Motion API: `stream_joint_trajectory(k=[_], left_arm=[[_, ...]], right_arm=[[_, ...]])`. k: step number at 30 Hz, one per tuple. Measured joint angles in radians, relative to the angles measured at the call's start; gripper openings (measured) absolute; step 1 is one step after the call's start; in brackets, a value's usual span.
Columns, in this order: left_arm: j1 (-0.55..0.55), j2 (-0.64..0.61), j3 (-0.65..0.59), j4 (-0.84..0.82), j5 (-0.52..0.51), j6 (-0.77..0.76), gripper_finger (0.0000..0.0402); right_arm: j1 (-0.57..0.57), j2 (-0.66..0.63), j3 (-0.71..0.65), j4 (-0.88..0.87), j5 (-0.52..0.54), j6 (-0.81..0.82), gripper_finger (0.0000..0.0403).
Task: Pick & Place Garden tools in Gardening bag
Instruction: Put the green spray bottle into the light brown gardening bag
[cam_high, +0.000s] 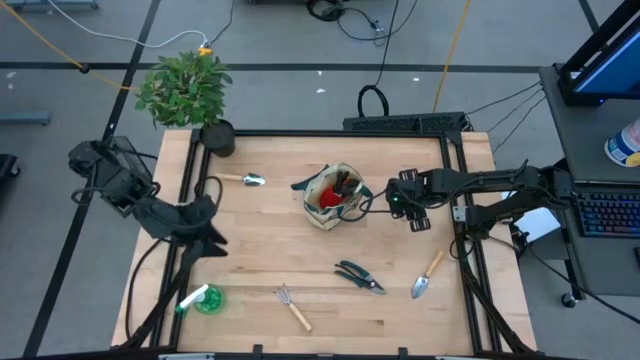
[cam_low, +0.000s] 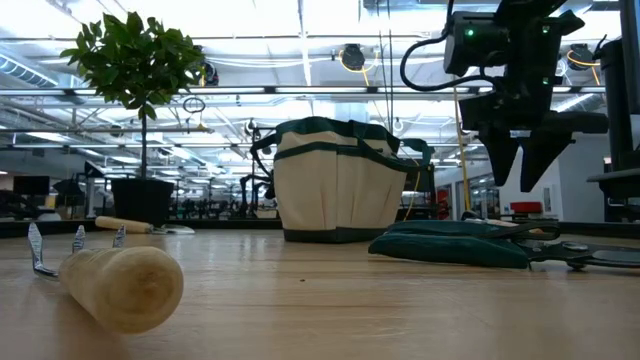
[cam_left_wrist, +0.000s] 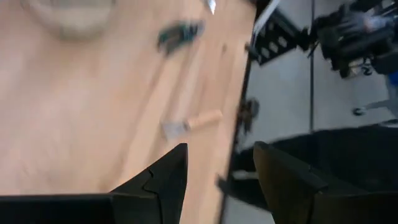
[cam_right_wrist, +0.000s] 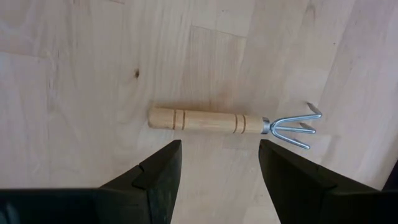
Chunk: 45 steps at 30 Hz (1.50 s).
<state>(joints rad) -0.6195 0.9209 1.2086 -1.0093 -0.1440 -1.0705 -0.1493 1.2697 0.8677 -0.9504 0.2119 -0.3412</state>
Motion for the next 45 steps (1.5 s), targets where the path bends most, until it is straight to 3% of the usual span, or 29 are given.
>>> stream_joint_trajectory(k=[7, 13, 23, 35, 45], left_arm=[[-0.057, 0.029, 0.011, -0.058, 0.153, -0.339, 0.0191], [-0.118, 0.058, 0.011, -0.098, 0.281, -0.494, 0.0191], [-0.192, 0.064, 0.011, -0.086, 0.225, -0.601, 0.0191], [-0.196, 0.067, 0.011, -0.125, 0.203, -0.686, 0.0191], [-0.196, 0.068, 0.011, -0.125, 0.187, -0.690, 0.0202]], right_arm=[[0.000, 0.000, 0.000, 0.000, 0.000, -0.002, 0.0208], [0.000, 0.000, 0.000, -0.001, 0.000, -0.003, 0.0208], [0.000, 0.000, 0.000, 0.000, -0.001, -0.005, 0.0208], [-0.008, 0.000, 0.000, -0.004, -0.005, 0.019, 0.0208], [-0.016, 0.000, 0.000, -0.013, 0.012, 0.229, 0.0208]])
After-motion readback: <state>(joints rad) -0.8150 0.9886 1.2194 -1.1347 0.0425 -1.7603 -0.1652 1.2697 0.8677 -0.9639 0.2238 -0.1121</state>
